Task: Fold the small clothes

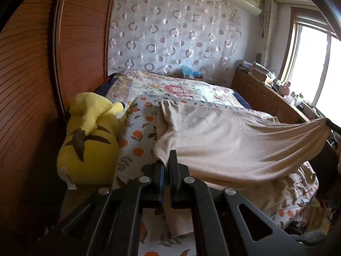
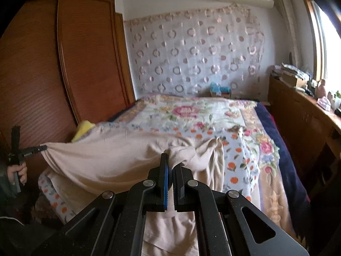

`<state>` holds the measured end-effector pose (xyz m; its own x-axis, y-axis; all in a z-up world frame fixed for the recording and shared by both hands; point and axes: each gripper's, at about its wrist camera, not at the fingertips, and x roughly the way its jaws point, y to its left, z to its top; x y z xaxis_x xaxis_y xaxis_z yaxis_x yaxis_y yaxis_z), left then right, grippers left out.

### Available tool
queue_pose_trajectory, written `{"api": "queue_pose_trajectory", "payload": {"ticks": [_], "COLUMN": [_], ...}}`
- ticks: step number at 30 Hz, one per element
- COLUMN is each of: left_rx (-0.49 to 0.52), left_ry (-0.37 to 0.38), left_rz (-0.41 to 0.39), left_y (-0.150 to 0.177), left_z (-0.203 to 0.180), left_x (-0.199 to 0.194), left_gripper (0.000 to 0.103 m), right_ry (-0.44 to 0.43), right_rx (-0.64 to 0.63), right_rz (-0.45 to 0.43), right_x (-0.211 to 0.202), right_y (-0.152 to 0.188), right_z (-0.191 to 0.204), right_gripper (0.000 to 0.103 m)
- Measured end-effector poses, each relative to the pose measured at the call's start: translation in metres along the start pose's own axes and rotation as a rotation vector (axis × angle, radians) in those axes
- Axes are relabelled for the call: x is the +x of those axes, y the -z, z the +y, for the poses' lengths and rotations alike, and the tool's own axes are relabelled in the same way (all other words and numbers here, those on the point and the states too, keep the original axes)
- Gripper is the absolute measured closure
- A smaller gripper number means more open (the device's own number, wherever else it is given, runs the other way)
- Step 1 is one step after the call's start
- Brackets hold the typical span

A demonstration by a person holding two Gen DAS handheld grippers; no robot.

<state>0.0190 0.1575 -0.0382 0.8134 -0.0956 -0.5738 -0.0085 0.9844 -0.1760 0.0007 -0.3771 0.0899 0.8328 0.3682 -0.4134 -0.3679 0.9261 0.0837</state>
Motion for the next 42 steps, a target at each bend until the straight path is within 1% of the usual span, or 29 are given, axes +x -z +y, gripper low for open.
{"api": "queue_pose_trajectory", "payload": {"ticks": [2,4,7,13,15,17,18,20,21,22,23,24,25,26,27,28,30,34,38,42], "left_rx": [0.000,0.005,0.010,0.028,0.033,0.034,0.035,0.041,0.044,0.048,0.051,0.051,0.050,0.050,0.050,0.049,0.052,0.068,0.080,0.068], "left_ry": [-0.004,0.003,0.002,-0.013,-0.023,-0.027,-0.022,-0.025,-0.030,-0.032,-0.030,-0.026,-0.021,-0.015,-0.012,-0.008,0.001,-0.020,-0.040,-0.042], "left_rz": [0.009,0.032,0.058,0.104,0.111,0.120,0.122,0.121,0.118,0.113,0.107,0.102,0.100,0.101,0.101,0.102,0.105,0.108,0.128,0.136], "left_y": [-0.001,0.004,0.013,0.029,0.032,0.035,0.035,0.038,0.038,0.038,0.038,0.039,0.039,0.039,0.040,0.040,0.041,0.043,0.047,0.050], "left_z": [0.003,0.003,0.005,0.003,0.004,0.002,0.001,-0.001,-0.002,-0.002,-0.003,-0.003,-0.003,-0.004,-0.004,-0.005,-0.007,-0.014,-0.017,-0.017], "left_x": [0.002,0.006,0.011,0.020,0.021,0.022,0.023,0.023,0.022,0.021,0.020,0.019,0.019,0.018,0.019,0.019,0.021,0.026,0.033,0.037], "left_gripper": [0.099,0.099,0.099,0.099,0.099,0.099,0.097,0.086,0.076,0.071,0.061,0.056,0.048,0.043,0.034,0.030,0.027,0.026,0.026,0.026], "right_ry": [0.020,0.041,0.058,0.085,0.085,0.097,0.104,0.117,0.126,0.134,0.144,0.157,0.172,0.183,0.190,0.192,0.192,0.179,0.134,0.127], "right_rx": [0.004,0.013,0.051,0.114,0.129,0.130,0.130,0.128,0.123,0.116,0.107,0.094,0.080,0.065,0.053,0.043,0.027,0.001,0.009,-0.010], "right_rz": [-0.021,-0.011,0.047,0.194,0.224,0.243,0.249,0.258,0.258,0.255,0.250,0.244,0.233,0.216,0.202,0.193,0.177,0.167,0.167,0.188], "right_x": [-0.005,-0.004,0.008,0.031,0.037,0.041,0.043,0.044,0.043,0.040,0.036,0.029,0.025,0.022,0.019,0.016,0.013,0.025,0.057,0.090], "right_y": [-0.001,0.006,0.029,0.087,0.096,0.095,0.094,0.091,0.088,0.086,0.085,0.084,0.084,0.081,0.077,0.077,0.073,0.064,0.051,0.034], "right_z": [-0.005,-0.015,-0.030,-0.050,-0.053,-0.053,-0.054,-0.053,-0.049,-0.046,-0.044,-0.040,-0.036,-0.033,-0.031,-0.028,-0.025,-0.024,-0.031,-0.043], "right_gripper": [0.100,0.100,0.100,0.100,0.100,0.100,0.100,0.094,0.091,0.083,0.068,0.059,0.051,0.051,0.051,0.051,0.050,0.050,0.051,0.051]}}
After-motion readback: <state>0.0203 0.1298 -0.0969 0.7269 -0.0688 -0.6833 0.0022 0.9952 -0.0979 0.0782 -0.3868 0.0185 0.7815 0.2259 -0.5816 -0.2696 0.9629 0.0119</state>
